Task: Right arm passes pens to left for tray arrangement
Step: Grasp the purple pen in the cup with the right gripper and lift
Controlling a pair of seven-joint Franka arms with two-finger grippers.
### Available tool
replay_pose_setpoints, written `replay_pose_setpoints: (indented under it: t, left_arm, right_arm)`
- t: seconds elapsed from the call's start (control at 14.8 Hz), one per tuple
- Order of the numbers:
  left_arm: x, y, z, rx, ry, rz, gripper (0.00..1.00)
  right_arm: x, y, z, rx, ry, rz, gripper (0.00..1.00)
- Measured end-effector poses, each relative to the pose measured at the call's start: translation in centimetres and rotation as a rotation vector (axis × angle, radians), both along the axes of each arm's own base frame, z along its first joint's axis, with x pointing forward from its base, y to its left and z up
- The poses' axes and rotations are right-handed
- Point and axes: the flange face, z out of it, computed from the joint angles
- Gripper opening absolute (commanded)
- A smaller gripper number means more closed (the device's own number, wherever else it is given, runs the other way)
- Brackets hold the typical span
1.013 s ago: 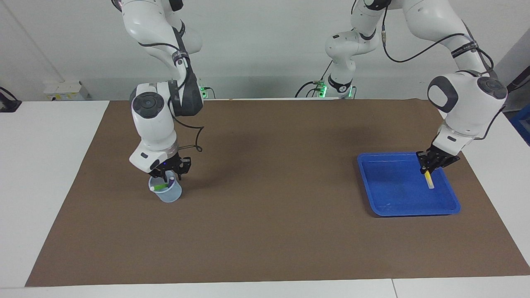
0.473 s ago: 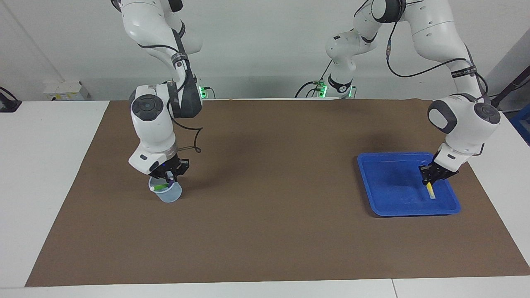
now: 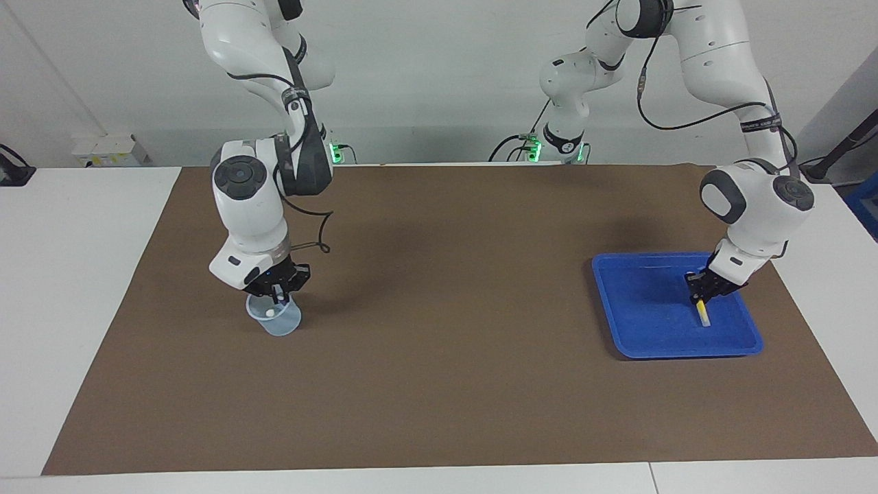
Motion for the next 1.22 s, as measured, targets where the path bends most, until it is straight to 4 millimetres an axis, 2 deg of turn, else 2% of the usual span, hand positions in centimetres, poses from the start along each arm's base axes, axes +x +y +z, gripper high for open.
replay_pose_setpoints:
  t: [0.07,0.14,0.2,0.27,0.34,0.41,0.47,0.61,0.74,0.88,1.01,1.15,1.22]
  left_arm:
    - [0.0,0.0,-0.1,0.002,-0.009,0.000,0.00]
    - [0.0,0.0,-0.2,0.004,-0.018,0.001,0.16]
    - [-0.1,0.0,-0.3,0.005,-0.024,0.001,0.44]
    - [-0.1,0.0,-0.4,0.006,-0.028,0.001,0.52]
    - [-0.2,0.0,-0.5,0.006,-0.028,0.001,0.54]
    - [-0.1,0.0,-0.4,0.007,-0.030,0.002,0.61]
    - [-0.1,0.0,-0.4,0.007,-0.032,0.002,0.64]
    - [0.1,-0.1,0.1,0.008,-0.038,0.000,0.64]
    - [0.9,-0.4,1.8,0.004,-0.029,-0.002,0.64]
    - [2.3,-1.3,5.3,-0.011,-0.007,0.043,0.65]
    - [3.4,-3.9,8.4,-0.022,0.004,0.101,0.71]
    - [3.7,-7.8,9.9,-0.036,0.014,0.179,0.82]
    - [3.7,-9.7,10.5,-0.046,0.021,0.225,0.84]
  right_arm:
    - [0.1,-0.1,0.5,-0.002,0.005,-0.003,0.02]
    - [0.2,-0.2,1.3,-0.005,0.012,-0.005,0.02]
    - [0.4,-0.4,2.4,-0.008,0.017,-0.003,0.02]
    - [0.5,-0.8,3.7,-0.010,0.020,-0.005,0.02]
    - [0.5,-1.4,5.0,-0.011,0.021,-0.009,0.02]
    - [0.4,-2.0,6.3,-0.009,0.017,-0.017,0.02]
    - [0.2,-2.6,7.6,-0.001,0.011,-0.030,0.02]
    - [-0.5,-3.7,10.3,0.028,0.003,-0.043,0.02]
    - [-1.4,-4.4,13.6,0.047,-0.006,-0.057,0.02]
    - [-1.9,-4.6,16.9,0.052,-0.025,-0.065,0.02]
    - [-2.2,-4.9,18.9,0.055,-0.030,-0.072,0.02]
    - [-2.7,-5.2,20.1,0.078,-0.007,-0.086,0.02]
    - [-3.0,-5.4,20.6,0.095,0.011,-0.094,0.02]
